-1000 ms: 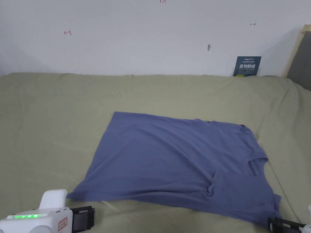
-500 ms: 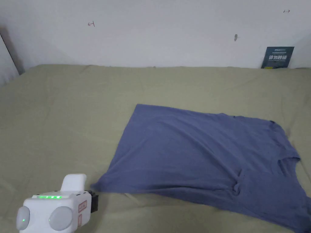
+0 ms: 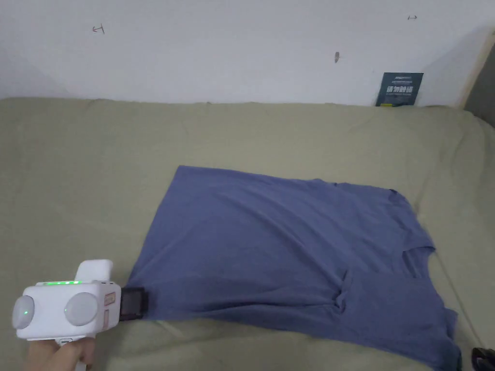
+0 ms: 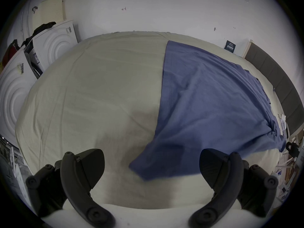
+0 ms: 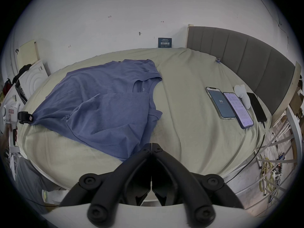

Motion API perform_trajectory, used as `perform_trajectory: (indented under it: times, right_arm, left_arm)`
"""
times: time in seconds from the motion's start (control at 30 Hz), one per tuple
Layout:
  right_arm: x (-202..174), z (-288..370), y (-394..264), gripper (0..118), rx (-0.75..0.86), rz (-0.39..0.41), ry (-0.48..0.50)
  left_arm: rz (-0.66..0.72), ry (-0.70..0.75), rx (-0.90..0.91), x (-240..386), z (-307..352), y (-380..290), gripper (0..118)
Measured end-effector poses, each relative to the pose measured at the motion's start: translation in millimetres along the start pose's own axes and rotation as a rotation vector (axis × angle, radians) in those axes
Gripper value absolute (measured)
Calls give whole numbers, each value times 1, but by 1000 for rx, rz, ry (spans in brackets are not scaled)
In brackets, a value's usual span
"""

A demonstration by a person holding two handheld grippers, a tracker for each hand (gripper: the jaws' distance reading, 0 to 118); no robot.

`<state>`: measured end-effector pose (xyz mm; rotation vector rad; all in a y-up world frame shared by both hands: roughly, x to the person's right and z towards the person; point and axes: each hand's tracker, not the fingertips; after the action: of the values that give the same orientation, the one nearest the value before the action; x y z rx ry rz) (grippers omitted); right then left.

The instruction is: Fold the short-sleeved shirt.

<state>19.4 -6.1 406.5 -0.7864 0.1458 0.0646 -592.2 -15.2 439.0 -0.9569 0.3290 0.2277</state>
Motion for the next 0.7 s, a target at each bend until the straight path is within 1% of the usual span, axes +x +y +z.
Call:
perform_trajectory:
  times: [0.03, 0.07, 0.1, 0.13, 0.17, 0.2, 0.23, 0.27, 0.3, 0.33, 0.37, 0.43, 0.5, 0.53, 0.57, 0.6, 0.63, 0.67, 0.7]
  right_arm:
    - [1, -2, 0, 0, -1, 1, 2]
    - [2, -2, 1, 0, 1, 0, 2]
    - [3, -3, 1, 0, 3, 0, 5]
    - [-5, 5, 3, 0, 13, 9, -2]
    - [-8, 8, 4, 0, 15, 3, 9]
    - [-9, 8, 4, 1, 13, 0, 26]
    - [-11, 9, 4, 12, 15, 0, 32]
    - [-11, 7, 4, 41, 5, 10, 52]
    - [-13, 3, 4, 82, -22, 27, 59]
    - [-17, -1, 3, 118, -51, 44, 65]
    - [-21, 3, 4, 118, -27, 53, 58]
    - [-16, -12, -2, 118, -66, 95, 56]
    - [-17, -20, -4, 118, -63, 93, 66]
    - [-21, -23, 1, 117, -74, 93, 77]
    - [-23, -27, 3, 110, -85, 93, 87]
    - [-24, -28, 3, 94, -80, 94, 87]
    - [-26, -30, 3, 53, -71, 104, 78]
    - [-23, -34, 1, 19, -69, 105, 55]
    - [-21, -36, 1, 6, -68, 107, 72]
  left_arm:
    - [-7, -10, 4, 5, 4, -2, 57]
    - [-20, 2, 22, 8, 7, -3, 42]
    - [-26, 20, 23, -3, -11, -3, 38]
    - [-52, 28, 53, -14, -21, -2, 31]
    - [-50, -11, 46, -17, -23, 0, 24]
    - [-1, -83, -14, -17, -27, -2, 1]
    - [-12, -38, -4, 3, -17, -9, 1]
    - [-33, -36, -7, 11, -15, -12, 1]
    - [-34, -32, -5, 15, -16, -13, 1]
    - [-52, -7, 16, 16, -16, -12, 1]
    - [-42, -11, 11, 4, -8, -10, 1]
    - [-23, -14, 14, 3, -4, -13, 1]
    - [-18, -12, 17, 9, 5, -12, 1]
    - [-18, -11, 17, 11, 8, -13, 1]
    - [-19, -10, 17, 14, 10, -15, 1]
    - [-19, -7, 18, 16, 12, -17, 1]
    - [-21, -7, 17, 9, 4, -11, 1]
    - [-21, -6, 16, 7, 2, -9, 1]
    - [-18, -6, 12, 8, 2, -10, 1]
